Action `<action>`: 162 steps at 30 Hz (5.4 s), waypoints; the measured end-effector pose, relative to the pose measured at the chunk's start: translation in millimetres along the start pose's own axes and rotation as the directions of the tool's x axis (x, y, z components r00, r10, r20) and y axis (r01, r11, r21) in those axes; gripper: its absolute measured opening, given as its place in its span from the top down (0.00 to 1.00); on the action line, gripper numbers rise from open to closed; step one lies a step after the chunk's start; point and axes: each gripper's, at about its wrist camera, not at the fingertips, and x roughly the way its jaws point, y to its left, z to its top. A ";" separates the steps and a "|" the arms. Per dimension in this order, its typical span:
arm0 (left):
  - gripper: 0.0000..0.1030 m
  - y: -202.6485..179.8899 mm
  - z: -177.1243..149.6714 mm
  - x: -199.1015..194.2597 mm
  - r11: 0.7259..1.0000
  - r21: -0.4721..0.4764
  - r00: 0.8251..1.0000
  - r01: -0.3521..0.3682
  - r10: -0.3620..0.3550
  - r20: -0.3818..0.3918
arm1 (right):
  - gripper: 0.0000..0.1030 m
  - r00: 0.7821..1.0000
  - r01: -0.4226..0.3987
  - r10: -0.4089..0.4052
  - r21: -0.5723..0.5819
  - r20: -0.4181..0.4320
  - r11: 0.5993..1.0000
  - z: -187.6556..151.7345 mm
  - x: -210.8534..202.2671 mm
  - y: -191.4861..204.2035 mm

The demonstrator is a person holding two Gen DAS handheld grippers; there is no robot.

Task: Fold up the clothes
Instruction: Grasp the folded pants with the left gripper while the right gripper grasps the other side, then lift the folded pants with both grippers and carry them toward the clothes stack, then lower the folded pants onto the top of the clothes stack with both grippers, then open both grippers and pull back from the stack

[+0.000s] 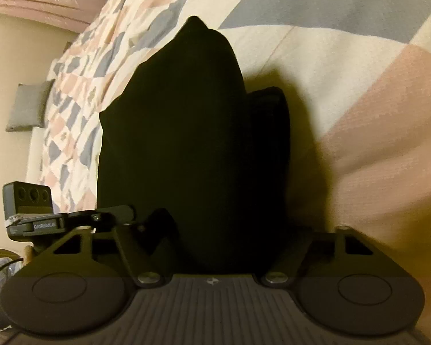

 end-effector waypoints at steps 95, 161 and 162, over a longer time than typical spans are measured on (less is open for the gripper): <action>0.69 -407.3 106.6 143.2 0.061 0.996 0.997 -0.066 -0.043 0.069 | 0.00 0.287 0.738 -0.456 0.110 0.842 0.666 -27.3 -309.5 19.9; 0.24 -283.1 2.2 76.3 0.535 0.766 0.925 -0.357 0.090 0.368 | 0.00 0.128 0.412 -0.588 0.496 0.799 0.764 -169.0 -196.5 48.6; 0.24 -269.3 -2.0 85.9 0.540 0.759 0.922 -0.364 0.098 0.374 | 0.00 0.126 0.410 -0.579 0.489 0.806 0.770 -172.2 -187.6 40.3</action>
